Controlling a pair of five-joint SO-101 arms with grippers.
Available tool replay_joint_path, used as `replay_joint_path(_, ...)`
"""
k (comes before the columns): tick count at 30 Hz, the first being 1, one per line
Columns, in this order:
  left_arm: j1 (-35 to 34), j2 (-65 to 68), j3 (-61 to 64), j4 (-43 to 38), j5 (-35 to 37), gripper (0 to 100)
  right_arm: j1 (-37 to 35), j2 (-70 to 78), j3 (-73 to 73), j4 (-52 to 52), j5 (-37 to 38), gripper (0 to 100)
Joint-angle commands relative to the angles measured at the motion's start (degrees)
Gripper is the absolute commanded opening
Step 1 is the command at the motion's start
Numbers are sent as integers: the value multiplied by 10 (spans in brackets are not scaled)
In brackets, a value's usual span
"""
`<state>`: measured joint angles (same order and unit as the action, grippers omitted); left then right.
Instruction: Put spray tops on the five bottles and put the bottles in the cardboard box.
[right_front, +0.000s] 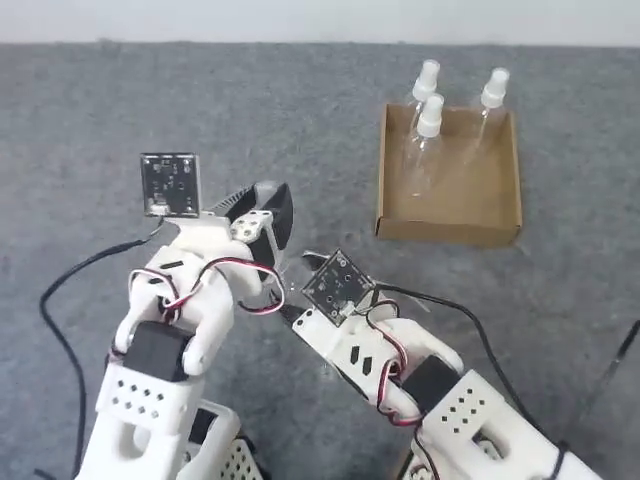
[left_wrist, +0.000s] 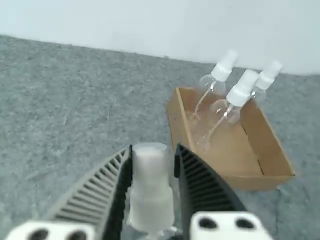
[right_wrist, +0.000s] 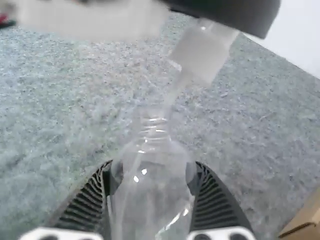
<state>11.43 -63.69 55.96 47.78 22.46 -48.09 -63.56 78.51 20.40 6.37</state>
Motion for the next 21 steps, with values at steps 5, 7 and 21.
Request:
replay_joint_path(5,4,-8,-85,75,7,133,-3,-23,2,-7,-6,6)
replay_joint_path(7,4,-8,-86,74,7,133,0,-23,4,-15,-6,6)
replay_joint_path(21,4,-8,-142,76,-38,133,70,-17,4,-222,-11,6)
